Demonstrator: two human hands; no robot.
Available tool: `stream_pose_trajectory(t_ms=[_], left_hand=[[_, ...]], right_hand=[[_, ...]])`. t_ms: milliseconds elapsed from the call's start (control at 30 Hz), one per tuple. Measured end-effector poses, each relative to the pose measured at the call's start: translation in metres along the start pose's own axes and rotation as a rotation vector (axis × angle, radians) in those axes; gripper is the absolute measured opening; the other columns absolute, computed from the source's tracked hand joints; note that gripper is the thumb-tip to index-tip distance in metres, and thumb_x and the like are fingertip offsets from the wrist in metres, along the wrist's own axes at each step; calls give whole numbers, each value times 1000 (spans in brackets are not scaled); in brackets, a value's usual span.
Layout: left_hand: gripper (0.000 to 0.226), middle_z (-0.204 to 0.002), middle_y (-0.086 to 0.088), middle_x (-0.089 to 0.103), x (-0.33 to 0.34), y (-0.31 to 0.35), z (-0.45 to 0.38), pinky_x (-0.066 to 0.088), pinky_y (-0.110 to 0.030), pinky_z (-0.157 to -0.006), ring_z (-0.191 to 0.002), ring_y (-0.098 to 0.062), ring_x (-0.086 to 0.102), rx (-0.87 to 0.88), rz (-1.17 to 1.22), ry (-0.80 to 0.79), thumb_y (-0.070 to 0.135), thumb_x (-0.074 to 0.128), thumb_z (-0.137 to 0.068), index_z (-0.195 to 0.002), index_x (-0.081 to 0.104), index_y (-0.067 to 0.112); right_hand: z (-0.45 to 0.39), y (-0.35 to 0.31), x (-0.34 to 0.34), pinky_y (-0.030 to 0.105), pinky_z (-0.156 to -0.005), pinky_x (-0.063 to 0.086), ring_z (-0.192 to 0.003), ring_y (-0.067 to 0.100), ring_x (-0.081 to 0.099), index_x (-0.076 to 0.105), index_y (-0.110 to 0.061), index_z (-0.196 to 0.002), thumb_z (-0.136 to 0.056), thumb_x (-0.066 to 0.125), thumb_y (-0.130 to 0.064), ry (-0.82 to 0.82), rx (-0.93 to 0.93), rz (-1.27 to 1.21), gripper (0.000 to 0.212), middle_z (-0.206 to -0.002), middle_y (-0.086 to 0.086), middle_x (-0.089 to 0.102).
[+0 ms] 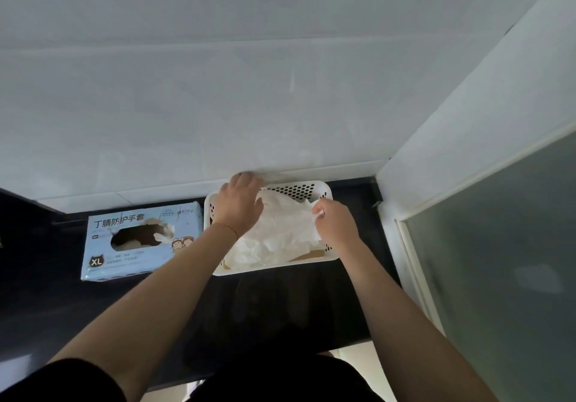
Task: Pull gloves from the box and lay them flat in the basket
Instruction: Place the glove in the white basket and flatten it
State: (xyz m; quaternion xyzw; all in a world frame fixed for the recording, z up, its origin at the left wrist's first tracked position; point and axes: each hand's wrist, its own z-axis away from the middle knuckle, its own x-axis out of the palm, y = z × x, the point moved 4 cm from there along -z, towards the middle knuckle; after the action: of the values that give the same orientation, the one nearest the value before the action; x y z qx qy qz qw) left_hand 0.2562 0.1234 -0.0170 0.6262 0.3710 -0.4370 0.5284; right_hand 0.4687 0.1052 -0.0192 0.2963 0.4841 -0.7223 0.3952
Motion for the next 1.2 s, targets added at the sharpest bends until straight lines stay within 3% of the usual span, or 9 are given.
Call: stream_pose_trajectory(t_ms=[100, 233, 333, 500, 767, 833, 967, 1100, 1200], left_hand=[[32, -106, -9, 61, 8, 18, 13, 52, -46, -81, -98, -33, 60, 176, -54, 26, 26, 75, -77, -107, 68, 16], [69, -150, -5, 37, 29, 17, 27, 26, -47, -114, -141, -28, 30, 186, -188, -288, 59, 62, -84, -142, 45, 27], [86, -160, -5, 22, 35, 8, 36, 21, -50, -116, -148, -29, 16, 182, -248, -316, 68, 61, -79, -151, 31, 30], [104, -163, 2, 2, 44, -15, 50, 14, -48, -119, -149, -27, 5, 50, -329, -436, 77, 57, -74, -154, 2, 38], [114, -163, 2, -6, 52, -18, 54, 14, -54, -117, -150, -28, -4, 7, -324, -561, 80, 56, -71, -154, -7, 33], [109, -163, 3, -4, 49, -18, 54, 12, -54, -118, -150, -27, -2, 7, -262, -547, 84, 50, -71, -154, -2, 34], [84, -160, 3, 19, 21, -19, 62, 12, -49, -120, -148, -25, 15, 31, -107, -324, 80, 16, -81, -151, 22, 34], [62, -146, -2, 43, -20, -48, 73, 24, -46, -116, -137, -26, 36, -28, -31, -59, 60, 29, -89, -139, 43, 26], [77, -149, -4, 39, -43, -95, 89, 23, -48, -117, -140, -28, 33, -123, -87, -71, 69, 36, -79, -142, 40, 25]], right_hand=[[1, -7, -1, 27, -79, 54, -97, 16, 60, 59, -18, -125, -95, 56, -10, 51, -63, 199, 31, -123, 3, 56], [4, -28, 0, 29, -76, 53, -102, 19, 55, 54, -15, -124, -94, 57, -12, 157, -234, 336, 29, -128, 7, 45], [3, -38, 19, 35, -81, 53, -109, 22, 55, 51, -19, -126, -94, 60, -18, 24, -323, 234, 33, -125, 4, 46], [-8, -17, 46, 45, -97, 48, -132, 30, 38, 32, -24, -143, -82, 75, -36, -254, -199, 339, 76, -148, 11, 29], [-9, -14, 52, 43, -99, 45, -130, 31, 39, 30, -23, -141, -79, 77, -30, -321, -149, 384, 79, -147, 13, 28], [-8, -25, 47, 41, -97, 45, -130, 33, 41, 32, -19, -143, -81, 75, -28, -316, -128, 394, 75, -148, 16, 29], [-4, -80, 33, 34, -75, 44, -107, 28, 55, 50, -12, -121, -89, 63, -22, -151, -195, 260, 37, -122, 10, 47], [6, -138, 40, 31, -68, 41, -89, 22, 58, 58, -13, -102, -93, 52, -18, -51, -299, 151, 11, -103, 2, 55], [18, -172, 63, 31, -64, 40, -79, 21, 56, 58, -14, -89, -92, 49, -13, -57, -343, 131, 10, -92, 1, 56]])
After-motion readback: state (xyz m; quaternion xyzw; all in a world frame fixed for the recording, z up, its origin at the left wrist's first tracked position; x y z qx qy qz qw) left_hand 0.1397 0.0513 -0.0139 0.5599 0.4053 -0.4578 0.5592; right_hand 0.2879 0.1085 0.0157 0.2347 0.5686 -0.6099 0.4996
